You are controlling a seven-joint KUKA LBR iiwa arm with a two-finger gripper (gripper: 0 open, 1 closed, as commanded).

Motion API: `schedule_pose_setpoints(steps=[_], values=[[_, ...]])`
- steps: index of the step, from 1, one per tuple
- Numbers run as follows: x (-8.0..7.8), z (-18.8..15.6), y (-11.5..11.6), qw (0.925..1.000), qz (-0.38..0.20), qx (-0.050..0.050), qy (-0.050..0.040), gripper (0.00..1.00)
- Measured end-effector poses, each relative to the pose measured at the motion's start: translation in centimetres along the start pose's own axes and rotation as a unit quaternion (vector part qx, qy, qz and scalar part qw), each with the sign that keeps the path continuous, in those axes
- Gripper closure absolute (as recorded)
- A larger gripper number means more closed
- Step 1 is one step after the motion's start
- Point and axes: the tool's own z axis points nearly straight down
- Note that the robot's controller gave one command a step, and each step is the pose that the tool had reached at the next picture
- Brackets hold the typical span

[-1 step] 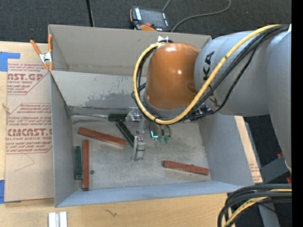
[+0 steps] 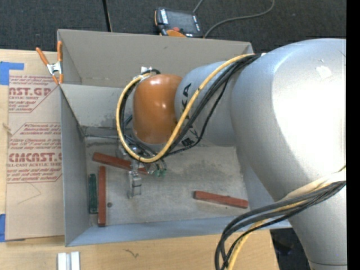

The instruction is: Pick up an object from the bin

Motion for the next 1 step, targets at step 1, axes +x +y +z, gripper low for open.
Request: schedule_pose_setpoints(steps=[1], values=[[-0.14, -0.42, -0.11, 1.0, 0.002, 0.0, -0.0026, 1.0]])
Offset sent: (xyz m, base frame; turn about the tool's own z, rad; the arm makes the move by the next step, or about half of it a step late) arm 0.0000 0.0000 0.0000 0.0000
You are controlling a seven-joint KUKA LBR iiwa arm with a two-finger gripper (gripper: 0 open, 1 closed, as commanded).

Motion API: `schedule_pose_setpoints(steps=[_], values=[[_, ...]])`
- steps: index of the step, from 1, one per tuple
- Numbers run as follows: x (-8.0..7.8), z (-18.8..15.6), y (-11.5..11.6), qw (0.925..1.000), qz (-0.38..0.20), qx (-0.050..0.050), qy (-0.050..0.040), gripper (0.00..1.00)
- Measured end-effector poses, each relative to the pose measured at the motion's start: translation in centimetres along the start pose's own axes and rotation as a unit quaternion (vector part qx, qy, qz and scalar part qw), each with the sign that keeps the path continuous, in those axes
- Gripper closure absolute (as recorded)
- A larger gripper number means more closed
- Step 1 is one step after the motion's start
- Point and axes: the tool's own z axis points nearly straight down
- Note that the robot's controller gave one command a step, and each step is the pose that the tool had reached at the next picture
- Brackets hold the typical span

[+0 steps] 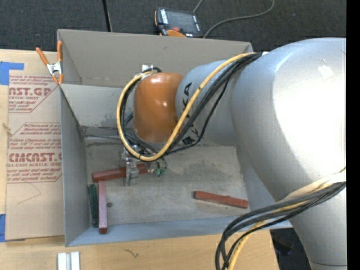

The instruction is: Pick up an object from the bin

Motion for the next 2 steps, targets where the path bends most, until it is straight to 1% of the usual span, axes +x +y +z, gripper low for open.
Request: schedule_pose_setpoints(steps=[1, 2], values=[[0.5, -19.4, -0.7, 0.9996, -0.027, 0.0, -0.0048, 1.0], [2.1, -16.5, 7.2, 0.9894, -0.145, -0.001, 0.0009, 1.0]])
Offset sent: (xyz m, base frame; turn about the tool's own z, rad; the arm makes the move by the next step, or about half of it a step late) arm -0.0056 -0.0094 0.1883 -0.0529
